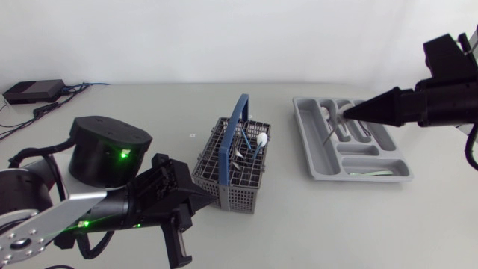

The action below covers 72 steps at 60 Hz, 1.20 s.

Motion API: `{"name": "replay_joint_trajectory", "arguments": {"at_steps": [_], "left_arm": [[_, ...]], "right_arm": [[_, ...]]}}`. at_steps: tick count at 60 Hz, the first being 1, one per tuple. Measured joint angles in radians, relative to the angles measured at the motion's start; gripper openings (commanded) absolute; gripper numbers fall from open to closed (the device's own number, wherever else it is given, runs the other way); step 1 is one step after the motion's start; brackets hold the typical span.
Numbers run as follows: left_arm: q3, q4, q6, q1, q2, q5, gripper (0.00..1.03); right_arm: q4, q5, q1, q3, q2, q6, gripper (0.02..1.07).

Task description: Unload the cutlery basket into the drawer organizer.

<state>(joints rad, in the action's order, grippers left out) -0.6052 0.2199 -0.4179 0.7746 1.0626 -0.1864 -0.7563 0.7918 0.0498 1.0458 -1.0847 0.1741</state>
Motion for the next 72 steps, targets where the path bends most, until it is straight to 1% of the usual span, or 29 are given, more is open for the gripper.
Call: {"name": "replay_joint_trajectory", "arguments": {"at_steps": [6,13,22,27,36,41,52,61,72], "left_arm": [[0.005,0.000,0.000,0.000,-0.003,0.000,0.16],[0.005,0.008,0.000,0.000,-0.011,0.000,0.16],[0.005,0.013,0.000,0.000,-0.015,0.000,0.16],[0.005,0.015,0.000,0.000,-0.016,0.000,0.16],[0.005,0.015,0.000,0.000,-0.016,0.000,0.16],[0.005,0.015,0.000,0.000,-0.016,0.000,0.16],[0.006,0.015,0.000,0.000,-0.016,0.000,0.16],[0.006,0.015,0.000,0.000,-0.016,0.000,0.16],[0.006,0.015,0.000,0.000,-0.017,0.000,0.16]], "right_arm": [[0.072,-0.088,0.065,-0.091,-0.009,0.055,0.08],[0.167,-0.189,0.108,-0.161,-0.033,0.090,0.08],[0.282,-0.257,0.137,-0.196,-0.087,0.127,0.08],[0.325,-0.283,0.145,-0.207,-0.119,0.140,0.08],[0.419,-0.361,0.155,-0.223,-0.191,0.164,0.08],[0.472,-0.418,0.155,-0.230,-0.248,0.168,0.08],[0.562,-0.510,0.156,-0.231,-0.389,0.171,0.08],[0.649,-0.562,0.152,-0.220,-0.483,0.172,0.08],[0.661,-0.572,0.148,-0.202,-0.520,0.175,0.08]]}}
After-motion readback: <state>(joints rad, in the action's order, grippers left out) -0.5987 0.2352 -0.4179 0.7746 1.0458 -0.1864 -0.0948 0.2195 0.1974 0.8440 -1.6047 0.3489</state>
